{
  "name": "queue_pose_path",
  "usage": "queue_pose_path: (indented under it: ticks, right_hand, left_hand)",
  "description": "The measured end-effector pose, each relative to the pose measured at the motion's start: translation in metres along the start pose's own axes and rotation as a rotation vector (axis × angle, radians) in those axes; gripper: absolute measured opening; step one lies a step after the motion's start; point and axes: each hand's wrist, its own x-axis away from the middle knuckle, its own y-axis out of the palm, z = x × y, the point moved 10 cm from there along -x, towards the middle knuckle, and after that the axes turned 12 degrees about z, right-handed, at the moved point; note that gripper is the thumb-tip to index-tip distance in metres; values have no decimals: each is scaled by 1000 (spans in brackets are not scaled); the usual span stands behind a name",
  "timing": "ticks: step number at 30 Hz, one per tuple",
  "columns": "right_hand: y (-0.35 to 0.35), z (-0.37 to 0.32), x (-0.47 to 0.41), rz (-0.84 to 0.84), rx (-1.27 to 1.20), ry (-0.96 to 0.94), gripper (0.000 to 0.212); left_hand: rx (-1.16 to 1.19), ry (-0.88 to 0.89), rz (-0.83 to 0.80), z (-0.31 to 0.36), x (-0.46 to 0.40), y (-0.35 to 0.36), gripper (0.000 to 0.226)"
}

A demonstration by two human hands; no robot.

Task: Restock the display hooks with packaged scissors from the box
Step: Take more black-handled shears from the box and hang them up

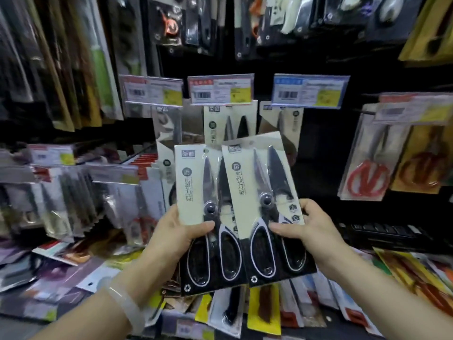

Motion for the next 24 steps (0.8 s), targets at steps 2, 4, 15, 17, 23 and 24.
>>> queue_pose_path:
  ticks: [2,4,15,17,23,24]
  right_hand:
    - [23,-5,-1,-16,11,-34,48]
    - [41,-13,-4,-25,-7,-76,46]
    - [80,-33,-22,13,-94,-190,45]
    - [81,-34,-23,15,-91,-215,45]
    - [82,-38,-20,5,-146,-244,44]
    - [83,-39,-23,4,-151,-233,43]
  left_hand:
    - [26,-3,44,-1,-7,-21,35]
    - [37,-3,75,-5,-14,-38,33]
    - [49,-48,25,-36,-34,-61,47]
    - [47,-43,26,-39,-35,-63,46]
    - [66,-59,4,-45,-35,-68,51]
    - [70,-64,0,-46,-35,-69,56]
